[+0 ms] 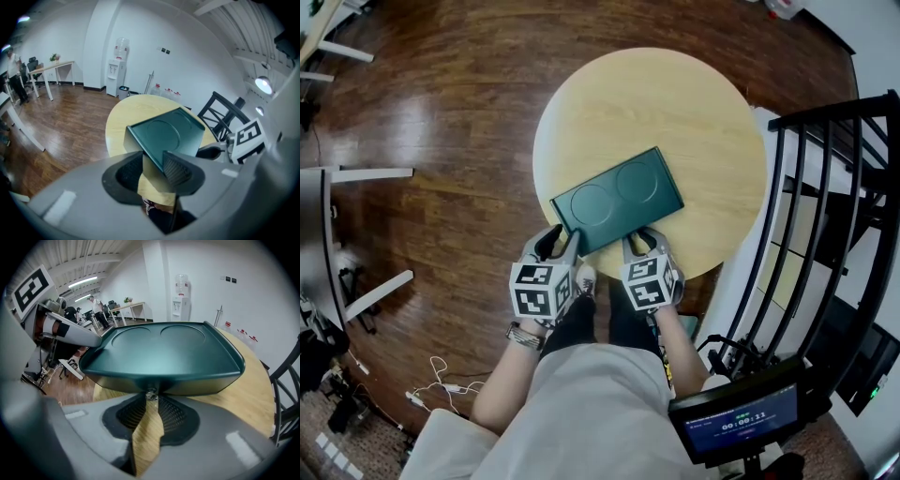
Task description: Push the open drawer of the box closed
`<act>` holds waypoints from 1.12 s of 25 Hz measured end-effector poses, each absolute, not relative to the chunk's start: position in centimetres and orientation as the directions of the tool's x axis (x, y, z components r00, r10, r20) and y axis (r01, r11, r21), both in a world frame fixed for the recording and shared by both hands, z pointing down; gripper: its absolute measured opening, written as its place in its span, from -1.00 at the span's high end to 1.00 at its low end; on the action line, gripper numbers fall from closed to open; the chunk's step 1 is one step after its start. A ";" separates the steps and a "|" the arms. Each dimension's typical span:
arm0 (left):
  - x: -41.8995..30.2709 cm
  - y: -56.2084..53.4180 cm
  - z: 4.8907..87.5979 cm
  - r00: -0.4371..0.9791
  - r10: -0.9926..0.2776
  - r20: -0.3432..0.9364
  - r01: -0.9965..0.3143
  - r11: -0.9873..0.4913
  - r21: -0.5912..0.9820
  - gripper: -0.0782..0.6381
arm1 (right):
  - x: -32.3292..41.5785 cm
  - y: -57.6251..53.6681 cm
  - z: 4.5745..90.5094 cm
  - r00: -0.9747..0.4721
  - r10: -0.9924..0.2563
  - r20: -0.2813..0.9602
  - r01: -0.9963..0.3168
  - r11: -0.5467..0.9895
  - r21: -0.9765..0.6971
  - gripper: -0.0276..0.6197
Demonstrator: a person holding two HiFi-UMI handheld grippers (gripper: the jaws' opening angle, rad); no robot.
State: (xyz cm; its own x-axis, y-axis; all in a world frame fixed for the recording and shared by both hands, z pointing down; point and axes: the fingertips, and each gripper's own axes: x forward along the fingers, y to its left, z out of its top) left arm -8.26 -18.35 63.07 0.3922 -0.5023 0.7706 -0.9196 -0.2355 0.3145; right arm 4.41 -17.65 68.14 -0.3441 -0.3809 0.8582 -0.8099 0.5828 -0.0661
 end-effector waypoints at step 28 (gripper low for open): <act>-8.5 -20.2 49.6 0.450 -0.773 0.448 -0.882 -0.463 0.086 0.65 | 10.1 -16.9 53.0 -0.172 -0.717 0.675 -0.944 0.316 0.096 0.56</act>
